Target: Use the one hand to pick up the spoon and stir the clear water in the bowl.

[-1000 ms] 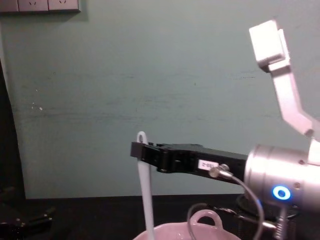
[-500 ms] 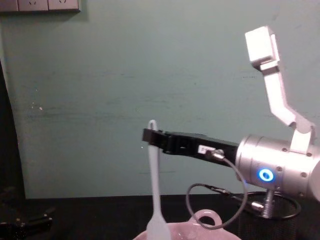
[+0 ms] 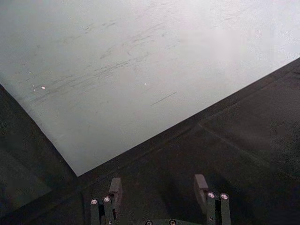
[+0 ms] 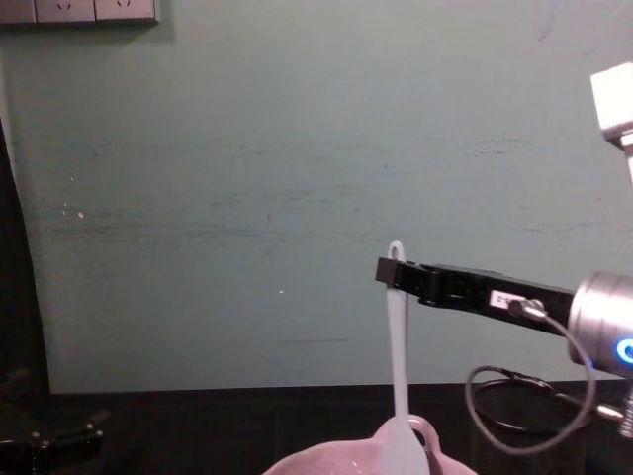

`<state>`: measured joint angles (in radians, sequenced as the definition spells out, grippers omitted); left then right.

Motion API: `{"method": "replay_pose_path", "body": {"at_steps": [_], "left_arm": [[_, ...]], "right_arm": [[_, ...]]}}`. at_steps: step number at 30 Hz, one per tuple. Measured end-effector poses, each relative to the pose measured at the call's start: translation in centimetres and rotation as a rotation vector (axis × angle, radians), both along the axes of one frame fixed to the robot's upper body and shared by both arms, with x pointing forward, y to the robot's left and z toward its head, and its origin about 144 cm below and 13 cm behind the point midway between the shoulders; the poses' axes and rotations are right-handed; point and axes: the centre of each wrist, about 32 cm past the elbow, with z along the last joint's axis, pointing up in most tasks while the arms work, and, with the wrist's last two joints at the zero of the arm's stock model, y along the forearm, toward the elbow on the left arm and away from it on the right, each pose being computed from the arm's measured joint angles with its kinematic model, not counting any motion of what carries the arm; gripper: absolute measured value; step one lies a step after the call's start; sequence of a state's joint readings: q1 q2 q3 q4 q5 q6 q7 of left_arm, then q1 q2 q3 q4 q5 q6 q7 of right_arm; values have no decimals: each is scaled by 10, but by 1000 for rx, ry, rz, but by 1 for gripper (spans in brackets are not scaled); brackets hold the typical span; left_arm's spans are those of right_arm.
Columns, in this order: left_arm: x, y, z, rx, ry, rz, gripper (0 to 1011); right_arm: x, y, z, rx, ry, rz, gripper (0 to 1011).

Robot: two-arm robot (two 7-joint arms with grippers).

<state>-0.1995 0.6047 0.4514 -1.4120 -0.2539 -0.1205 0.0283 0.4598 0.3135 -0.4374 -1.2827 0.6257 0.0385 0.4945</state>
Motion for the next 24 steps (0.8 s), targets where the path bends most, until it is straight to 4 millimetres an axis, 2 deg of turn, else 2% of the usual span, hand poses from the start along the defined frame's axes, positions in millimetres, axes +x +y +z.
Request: {"method": "replay_pose_path", "body": {"at_steps": [6, 12, 18, 24], "left_arm": [[0, 0, 0, 0, 0, 0, 1011], [0, 0, 0, 0, 0, 0, 1011], [0, 0, 0, 0, 0, 0, 1011], [0, 0, 0, 0, 0, 0, 1011]], "right_arm": [[-13, -5, 2, -19, -1, 20, 110], [-29, 1, 3, -34, -4, 78, 110], [-38, 19, 1, -37, 6, 146, 110], [-34, 42, 2, -29, 2, 185, 110]]}}
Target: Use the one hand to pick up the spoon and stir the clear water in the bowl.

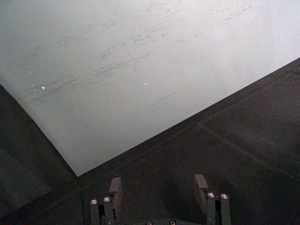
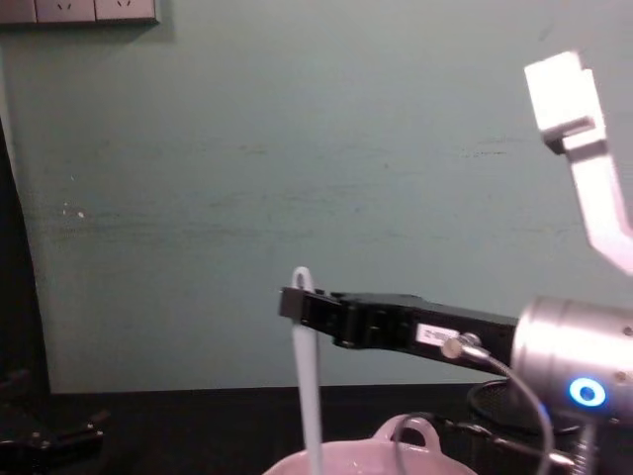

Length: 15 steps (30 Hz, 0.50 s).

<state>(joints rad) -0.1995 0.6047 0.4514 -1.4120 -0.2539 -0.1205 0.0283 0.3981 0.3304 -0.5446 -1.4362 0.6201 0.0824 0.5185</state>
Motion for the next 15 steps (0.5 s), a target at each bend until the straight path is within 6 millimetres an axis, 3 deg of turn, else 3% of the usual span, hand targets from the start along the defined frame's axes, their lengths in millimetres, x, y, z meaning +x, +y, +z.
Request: {"method": "replay_pose_path", "body": {"at_steps": [8, 15], "left_arm": [[0, 0, 0, 0, 0, 0, 1011], [0, 0, 0, 0, 0, 0, 1011]], "right_arm": [[15, 20, 2, -9, -9, -4, 110], [29, 19, -1, -10, -8, -54, 110]]}}
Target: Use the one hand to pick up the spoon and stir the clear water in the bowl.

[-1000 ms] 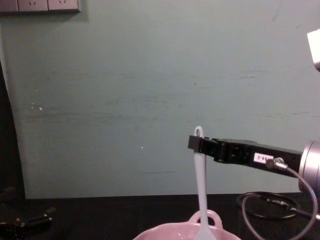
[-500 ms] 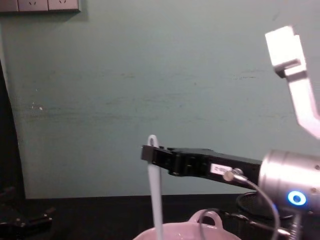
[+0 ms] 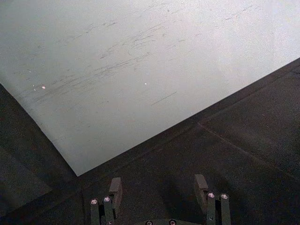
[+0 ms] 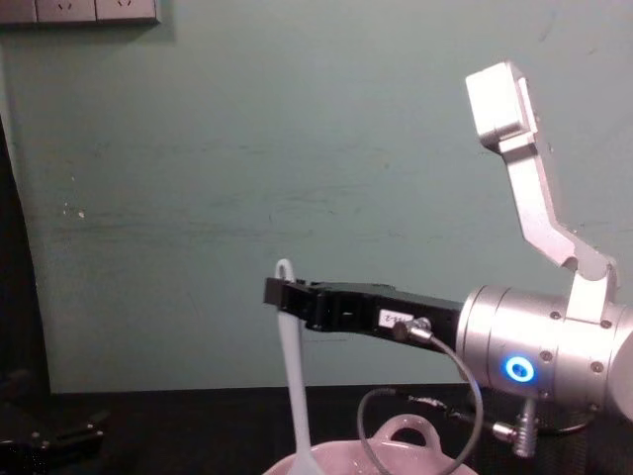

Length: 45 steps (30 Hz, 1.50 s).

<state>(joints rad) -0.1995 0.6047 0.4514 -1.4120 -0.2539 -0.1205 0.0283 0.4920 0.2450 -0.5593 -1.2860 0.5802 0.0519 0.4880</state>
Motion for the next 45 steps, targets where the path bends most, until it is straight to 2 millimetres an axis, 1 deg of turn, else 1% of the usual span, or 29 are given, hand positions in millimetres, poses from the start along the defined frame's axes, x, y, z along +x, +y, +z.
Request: {"method": "replay_pose_path", "body": {"at_steps": [4, 8, 10, 14, 17, 22, 30, 36, 40, 42, 45], "left_arm": [[0, 0, 0, 0, 0, 0, 1011], [0, 0, 0, 0, 0, 0, 1011], [0, 0, 0, 0, 0, 0, 1011], [0, 0, 0, 0, 0, 0, 1011], [0, 0, 0, 0, 0, 0, 1011], [0, 0, 0, 0, 0, 0, 1011], [0, 0, 0, 0, 0, 0, 1011], [0, 0, 0, 0, 0, 0, 1011], [0, 0, 0, 0, 0, 0, 1011], [0, 0, 0, 0, 0, 0, 1011], [0, 0, 0, 0, 0, 0, 1011]], "right_arm": [[6, -9, -1, 5, -1, -45, 110], [10, -27, -1, 10, -8, -103, 110], [9, -36, -2, 13, -9, -125, 110], [6, -45, -2, 15, -14, -144, 110], [0, -53, -1, 8, -15, -149, 110], [-10, -53, 0, -6, -9, -124, 110], [-27, -36, 3, 3, 0, -42, 110], [-33, -29, 6, 27, -5, -20, 110], [-34, -32, 10, 39, -15, -29, 110], [-35, -38, 17, 58, -33, -46, 110], [-36, -52, 32, 97, -74, -86, 110]]}}
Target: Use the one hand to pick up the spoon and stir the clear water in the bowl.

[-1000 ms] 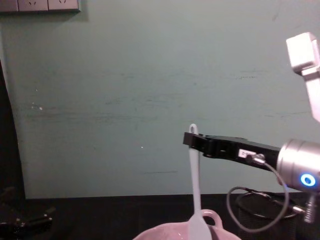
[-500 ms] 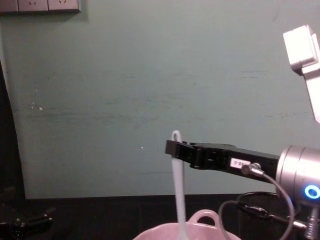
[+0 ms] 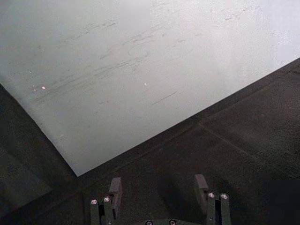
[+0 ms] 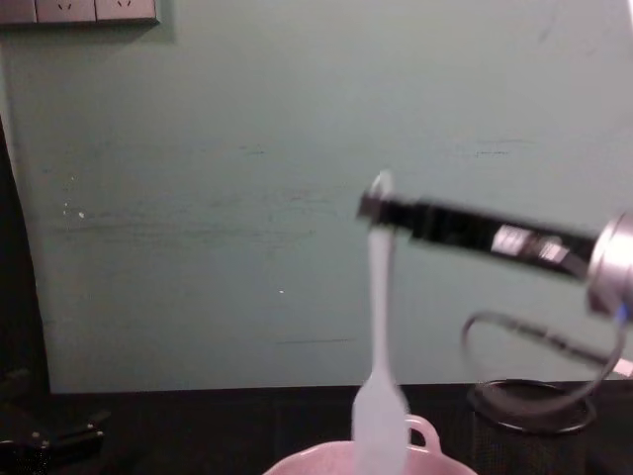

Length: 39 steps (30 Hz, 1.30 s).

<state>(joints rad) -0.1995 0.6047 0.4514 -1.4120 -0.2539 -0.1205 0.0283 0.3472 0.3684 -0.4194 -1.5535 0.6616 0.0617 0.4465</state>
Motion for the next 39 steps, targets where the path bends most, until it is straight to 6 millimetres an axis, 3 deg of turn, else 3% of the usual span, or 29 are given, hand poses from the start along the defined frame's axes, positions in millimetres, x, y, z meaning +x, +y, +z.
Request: {"method": "replay_pose_path", "body": {"at_steps": [8, 18, 28, 39], "left_arm": [[0, 0, 0, 0, 0, 0, 1011], [0, 0, 0, 0, 0, 0, 1011], [0, 0, 0, 0, 0, 0, 1011], [0, 0, 0, 0, 0, 0, 1011]], "right_arm": [[-2, -50, 35, 71, -83, -147, 110], [4, -85, 28, 92, -49, -272, 110], [12, -81, 0, 93, 25, -319, 110], [8, -70, -29, 95, 91, -342, 110]]}}
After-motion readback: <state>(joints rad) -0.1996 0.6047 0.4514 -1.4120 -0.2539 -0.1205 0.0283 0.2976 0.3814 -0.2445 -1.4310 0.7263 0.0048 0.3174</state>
